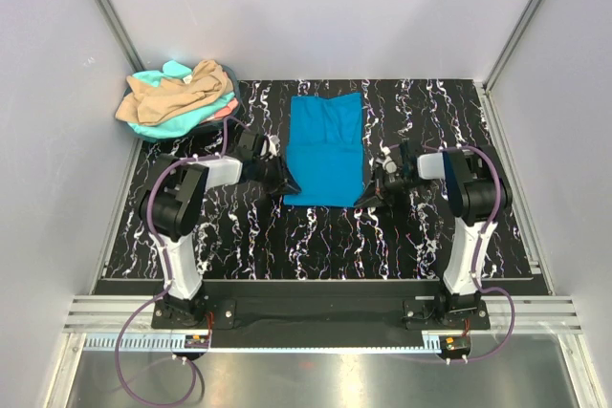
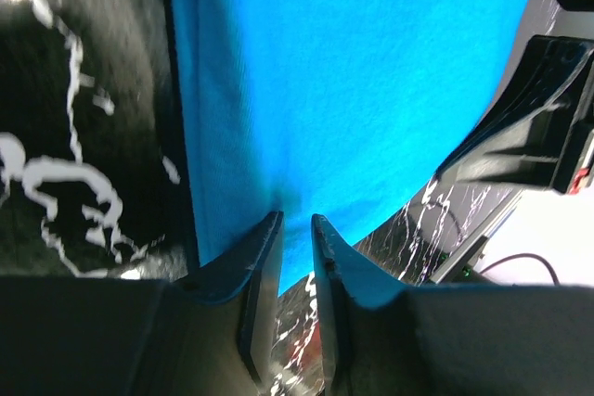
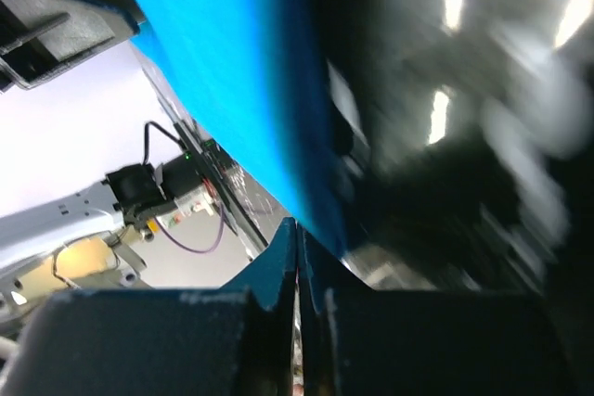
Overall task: Fold and stack the t-shirts
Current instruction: Fold the tshirt
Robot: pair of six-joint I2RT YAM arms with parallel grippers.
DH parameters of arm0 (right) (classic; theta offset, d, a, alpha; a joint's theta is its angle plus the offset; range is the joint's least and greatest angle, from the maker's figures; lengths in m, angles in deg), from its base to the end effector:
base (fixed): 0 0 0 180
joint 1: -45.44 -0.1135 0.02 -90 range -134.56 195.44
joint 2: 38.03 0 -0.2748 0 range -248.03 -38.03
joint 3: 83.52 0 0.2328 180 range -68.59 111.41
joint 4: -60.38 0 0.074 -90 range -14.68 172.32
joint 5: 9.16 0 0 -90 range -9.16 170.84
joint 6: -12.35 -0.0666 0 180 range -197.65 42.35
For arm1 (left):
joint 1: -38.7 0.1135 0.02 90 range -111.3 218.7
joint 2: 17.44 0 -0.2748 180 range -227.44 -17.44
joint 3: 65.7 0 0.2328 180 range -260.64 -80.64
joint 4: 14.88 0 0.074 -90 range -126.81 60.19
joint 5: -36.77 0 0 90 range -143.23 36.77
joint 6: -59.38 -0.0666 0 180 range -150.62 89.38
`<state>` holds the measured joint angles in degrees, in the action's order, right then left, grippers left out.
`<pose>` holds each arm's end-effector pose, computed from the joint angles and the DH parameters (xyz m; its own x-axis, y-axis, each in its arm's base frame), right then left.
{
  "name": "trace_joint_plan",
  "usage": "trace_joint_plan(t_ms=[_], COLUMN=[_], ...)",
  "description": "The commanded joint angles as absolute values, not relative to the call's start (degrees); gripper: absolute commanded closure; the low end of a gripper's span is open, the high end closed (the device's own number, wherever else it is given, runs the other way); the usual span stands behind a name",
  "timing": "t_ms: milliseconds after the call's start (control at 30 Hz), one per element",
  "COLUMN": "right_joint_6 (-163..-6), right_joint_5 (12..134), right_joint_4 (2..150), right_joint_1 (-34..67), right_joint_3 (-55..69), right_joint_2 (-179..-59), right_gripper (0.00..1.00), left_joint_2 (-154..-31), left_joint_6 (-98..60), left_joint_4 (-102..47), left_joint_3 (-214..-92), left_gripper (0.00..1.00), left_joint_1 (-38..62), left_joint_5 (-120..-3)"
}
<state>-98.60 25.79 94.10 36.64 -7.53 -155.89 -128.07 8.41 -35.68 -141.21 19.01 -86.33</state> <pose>0.3372 0.1074 0.0924 -0.9973 0.0529 0.0514 0.0721 0.5525 0.8304 0.3455 -0.1623 0.1292 -0.9650 -0.2150 -0.1505 -0.0480 0.7083 -0.7042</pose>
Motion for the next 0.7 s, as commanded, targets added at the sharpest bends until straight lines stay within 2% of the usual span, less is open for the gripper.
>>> trace_joint_plan(t_ms=[0,133,200,233,267,333,433,667], right_joint_6=[-100.7,-100.7,-101.4,-102.1,-102.6,-104.6,-106.4,-111.5], right_joint_5=[32.9,38.9,39.7,39.3,38.6,36.1,34.4,29.3], right_joint_4=[94.6,99.3,100.6,100.5,100.5,99.2,98.3,95.1], right_joint_1=[39.2,39.7,39.6,39.6,39.6,39.4,38.2,34.0], right_joint_3=[-11.8,-14.7,-15.1,-14.8,-14.2,-11.0,-3.5,14.7], right_joint_2=[-151.8,-145.9,-141.6,-140.3,-139.5,-138.8,-142.6,-159.8], right_gripper=[1.0,1.0,0.97,0.95,0.91,0.89,0.86,0.85], left_joint_2=[-126.8,-122.1,-117.8,-116.3,-114.8,-112.4,-111.9,-123.8], left_joint_6=[3.8,1.5,1.2,1.6,2.2,3.4,2.4,4.2], left_joint_4=[-40.4,-43.5,-45.4,-45.8,-46.1,-46.1,-47.0,-39.5], left_joint_3=[-137.7,-136.4,-135.9,-136.0,-135.8,-136.8,-141.1,-148.6], left_gripper=[0.73,0.72,0.7,0.64,0.61,0.57,0.55,0.67], left_joint_1=[19.4,18.4,17.3,16.9,16.9,17.0,17.7,24.8], left_joint_5=[-81.9,-81.9,-82.7,-83.6,-84.2,-84.8,-84.4,-89.1])
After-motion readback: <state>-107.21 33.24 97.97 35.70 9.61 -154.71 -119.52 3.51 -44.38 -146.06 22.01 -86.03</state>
